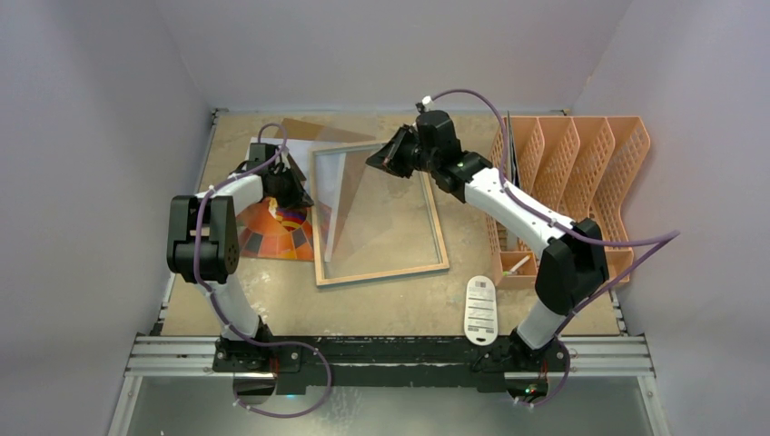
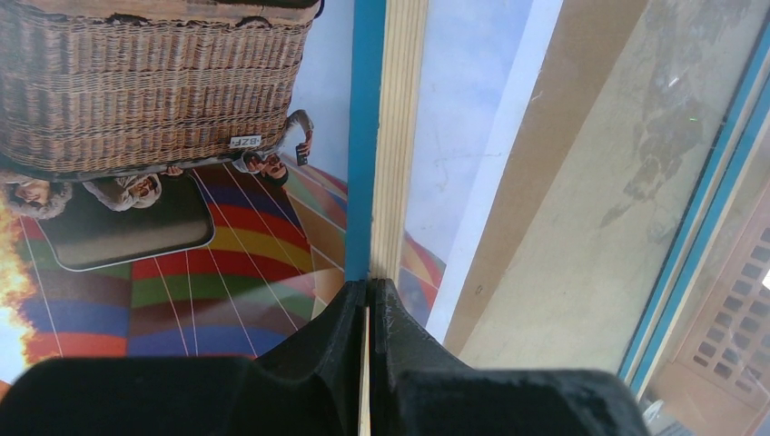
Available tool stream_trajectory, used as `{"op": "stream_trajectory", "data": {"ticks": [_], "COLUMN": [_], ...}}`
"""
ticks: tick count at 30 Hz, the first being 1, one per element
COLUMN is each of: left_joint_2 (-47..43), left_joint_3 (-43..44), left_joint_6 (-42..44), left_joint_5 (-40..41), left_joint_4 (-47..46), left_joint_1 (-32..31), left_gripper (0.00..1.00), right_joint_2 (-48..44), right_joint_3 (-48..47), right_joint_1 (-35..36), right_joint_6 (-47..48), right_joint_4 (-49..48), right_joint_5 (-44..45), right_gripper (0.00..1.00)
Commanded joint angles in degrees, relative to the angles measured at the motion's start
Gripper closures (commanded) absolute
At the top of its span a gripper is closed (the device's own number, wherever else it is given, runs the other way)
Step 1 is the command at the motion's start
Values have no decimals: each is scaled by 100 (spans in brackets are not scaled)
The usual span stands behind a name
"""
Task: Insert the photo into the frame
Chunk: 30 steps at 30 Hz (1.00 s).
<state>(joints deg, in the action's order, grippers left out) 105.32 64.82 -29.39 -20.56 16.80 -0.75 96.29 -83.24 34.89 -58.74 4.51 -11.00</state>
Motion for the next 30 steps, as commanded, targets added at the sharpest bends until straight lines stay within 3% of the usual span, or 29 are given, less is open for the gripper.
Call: {"op": "stream_trajectory", "data": {"ticks": [1,13,22,30], "left_joint_2": [137,179,165,164], "left_joint_3": [-21,38,50,49], "left_joint_6": [100,134,135,159], "left_joint_5": [169,182,185,221], "left_joint_4": [47,112,125,155], "left_joint_1": [5,12,5,5], "left_gripper": [98,96,95,94], "right_joint_2": [-15,135,275,176], "right_joint_3": [-72,73,328,710], "right_joint_1": [-1,-296,-413,-411], "right_joint_6": [-58,550,1203,1200], "right_joint_4": [102,228,-122,-770], "right_joint_5": [83,505,132,-111], "right_gripper": [100,100,100,100]}}
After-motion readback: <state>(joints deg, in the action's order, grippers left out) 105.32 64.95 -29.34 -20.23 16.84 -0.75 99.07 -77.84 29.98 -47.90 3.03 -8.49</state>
